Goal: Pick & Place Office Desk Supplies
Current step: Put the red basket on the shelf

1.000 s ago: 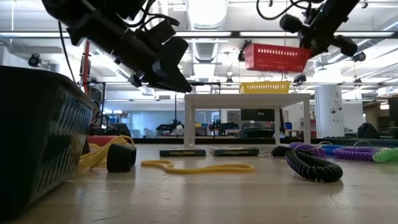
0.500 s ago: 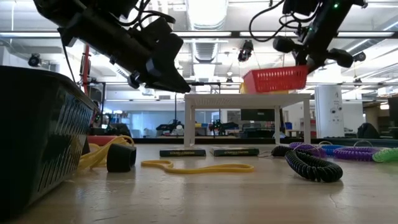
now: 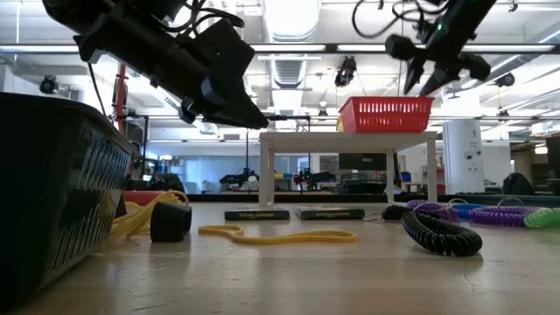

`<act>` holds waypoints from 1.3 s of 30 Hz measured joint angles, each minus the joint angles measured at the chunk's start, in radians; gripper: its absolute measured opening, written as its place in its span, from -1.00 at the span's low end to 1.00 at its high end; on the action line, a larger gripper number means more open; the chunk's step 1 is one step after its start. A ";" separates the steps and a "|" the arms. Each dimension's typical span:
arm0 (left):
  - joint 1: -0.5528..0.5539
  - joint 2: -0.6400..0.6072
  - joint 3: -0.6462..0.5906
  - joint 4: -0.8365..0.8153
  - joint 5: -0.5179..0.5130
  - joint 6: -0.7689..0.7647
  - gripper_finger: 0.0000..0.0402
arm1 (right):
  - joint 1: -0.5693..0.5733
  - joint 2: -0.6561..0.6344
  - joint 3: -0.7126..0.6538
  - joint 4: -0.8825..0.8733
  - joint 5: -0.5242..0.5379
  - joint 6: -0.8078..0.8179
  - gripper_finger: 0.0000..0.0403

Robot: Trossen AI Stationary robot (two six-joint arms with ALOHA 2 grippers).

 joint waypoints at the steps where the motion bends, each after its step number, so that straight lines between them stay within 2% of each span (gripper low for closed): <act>1: 0.000 0.000 0.000 0.000 0.000 0.000 -0.60 | 0.000 -0.010 0.013 -0.001 -0.031 -0.061 -0.20; 4: -0.001 0.000 0.000 0.000 0.000 0.000 -0.60 | 0.006 -0.031 0.057 0.003 -0.196 -0.217 -0.18; 9: -0.001 0.000 0.000 0.021 0.000 0.000 -0.60 | 0.082 -0.009 0.071 0.009 -0.653 -0.416 -0.22; 11: -0.001 0.000 0.000 0.035 0.000 0.000 -0.60 | 0.141 0.017 0.043 0.012 -0.713 -0.464 -0.26; 13: 0.000 0.000 0.000 0.052 0.000 0.000 -0.60 | 0.198 0.051 0.016 0.014 -0.668 -0.511 -0.30; 17: 0.000 0.000 0.004 0.065 0.000 -0.031 -0.60 | 0.256 0.114 -0.007 0.039 -0.454 -0.503 -0.40; 23: 0.000 0.000 0.005 0.076 0.000 -0.071 -0.60 | 0.240 0.178 -0.007 0.037 -0.243 -0.509 -0.54; 30: 0.000 0.000 0.005 0.076 0.000 -0.076 -0.60 | 0.222 0.186 -0.007 0.044 -0.077 -0.483 -0.64; 34: 0.000 0.000 0.005 0.076 0.000 -0.076 -0.60 | 0.219 0.166 -0.007 0.044 -0.063 -0.473 -0.66; 39: 0.000 0.000 0.005 0.076 0.000 -0.076 -0.60 | 0.254 0.121 -0.007 0.046 -0.158 -0.473 -0.65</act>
